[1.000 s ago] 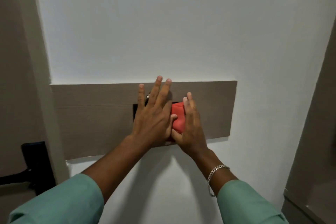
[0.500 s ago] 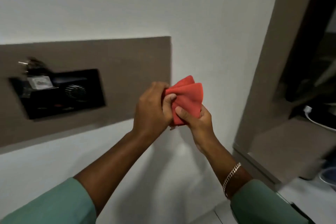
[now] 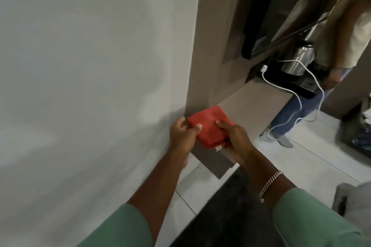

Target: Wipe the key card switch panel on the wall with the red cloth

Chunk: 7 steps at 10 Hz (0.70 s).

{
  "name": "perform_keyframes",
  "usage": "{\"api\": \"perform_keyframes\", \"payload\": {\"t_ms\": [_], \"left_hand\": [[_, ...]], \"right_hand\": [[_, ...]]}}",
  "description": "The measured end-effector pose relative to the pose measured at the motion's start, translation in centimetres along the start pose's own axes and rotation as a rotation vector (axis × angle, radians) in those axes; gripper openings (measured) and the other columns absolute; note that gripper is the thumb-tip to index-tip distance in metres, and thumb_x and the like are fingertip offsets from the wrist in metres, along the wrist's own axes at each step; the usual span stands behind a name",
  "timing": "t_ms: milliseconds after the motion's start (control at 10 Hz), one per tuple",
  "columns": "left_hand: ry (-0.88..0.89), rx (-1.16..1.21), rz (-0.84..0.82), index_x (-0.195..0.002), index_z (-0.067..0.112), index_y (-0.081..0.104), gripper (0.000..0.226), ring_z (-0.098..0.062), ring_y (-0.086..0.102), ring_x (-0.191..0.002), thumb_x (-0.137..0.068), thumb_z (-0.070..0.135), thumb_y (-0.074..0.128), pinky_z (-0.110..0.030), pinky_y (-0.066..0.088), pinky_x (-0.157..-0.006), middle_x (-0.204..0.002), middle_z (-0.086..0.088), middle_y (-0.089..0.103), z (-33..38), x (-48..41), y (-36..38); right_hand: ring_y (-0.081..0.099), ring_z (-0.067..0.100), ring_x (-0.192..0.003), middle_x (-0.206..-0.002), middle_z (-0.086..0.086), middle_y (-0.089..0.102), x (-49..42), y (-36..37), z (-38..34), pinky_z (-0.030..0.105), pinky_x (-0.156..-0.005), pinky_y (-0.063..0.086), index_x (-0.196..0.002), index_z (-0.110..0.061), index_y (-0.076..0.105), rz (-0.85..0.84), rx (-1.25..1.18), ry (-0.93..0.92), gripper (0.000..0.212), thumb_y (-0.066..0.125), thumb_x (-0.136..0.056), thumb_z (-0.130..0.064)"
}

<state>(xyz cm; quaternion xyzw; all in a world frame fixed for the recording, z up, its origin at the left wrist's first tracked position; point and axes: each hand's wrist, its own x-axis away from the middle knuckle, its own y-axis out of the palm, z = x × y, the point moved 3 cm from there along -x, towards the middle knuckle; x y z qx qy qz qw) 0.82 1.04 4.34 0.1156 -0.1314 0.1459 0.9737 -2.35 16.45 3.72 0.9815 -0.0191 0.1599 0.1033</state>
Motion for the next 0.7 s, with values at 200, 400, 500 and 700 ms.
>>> {"api": "perform_keyframes", "payload": {"t_ms": [200, 400, 500, 700], "left_hand": [[-0.182, 0.143, -0.311, -0.151, 0.02, 0.034, 0.065, -0.015, 0.059, -0.117, -0.092, 0.009, 0.059, -0.037, 0.049, -0.094, -0.144, 0.001, 0.052, -6.2, -1.7, 4.4], [-0.176, -0.431, -0.309, -0.158, 0.021, 0.013, 0.081, -0.024, 0.031, -0.147, -0.094, 0.023, 0.062, -0.042, 0.031, -0.119, -0.164, -0.004, 0.024, -8.3, -1.5, 2.9], [-0.141, -0.582, -0.281, -0.158, 0.021, 0.01, 0.082, -0.024, 0.028, -0.149, -0.094, 0.027, 0.061, -0.037, 0.029, -0.118, -0.165, -0.005, 0.022, -8.2, -0.7, 1.7], [0.065, -0.793, -0.075, -0.157, 0.016, 0.019, 0.073, -0.022, 0.029, -0.148, -0.095, 0.028, 0.057, -0.025, 0.025, -0.114, -0.163, -0.004, 0.029, -3.2, 1.4, -2.6]], "right_hand": [[0.06, 0.031, -0.084, -0.092, 0.013, 0.065, -7.2, -4.3, 2.0, 0.041, -0.075, 0.05, -0.085, -0.009, 0.061, 0.12, 0.186, 0.113, 0.006, 0.06, -0.08, -0.008], [0.06, 0.02, -0.069, -0.085, 0.008, 0.065, -9.7, -4.9, 2.8, 0.03, -0.06, 0.05, -0.091, -0.008, 0.065, 0.166, 0.315, 0.009, 0.015, 0.068, -0.077, -0.004], [0.061, 0.018, -0.076, -0.097, 0.011, 0.068, -9.4, -5.0, 3.1, 0.032, -0.065, 0.053, -0.107, -0.007, 0.061, 0.192, 0.449, -0.025, 0.03, 0.072, -0.079, -0.008], [0.05, 0.04, -0.126, -0.14, 0.022, 0.049, -4.8, -2.5, 1.2, 0.047, -0.105, 0.044, -0.141, -0.003, 0.04, 0.342, 0.934, -0.266, 0.068, 0.071, -0.083, -0.018]]}}
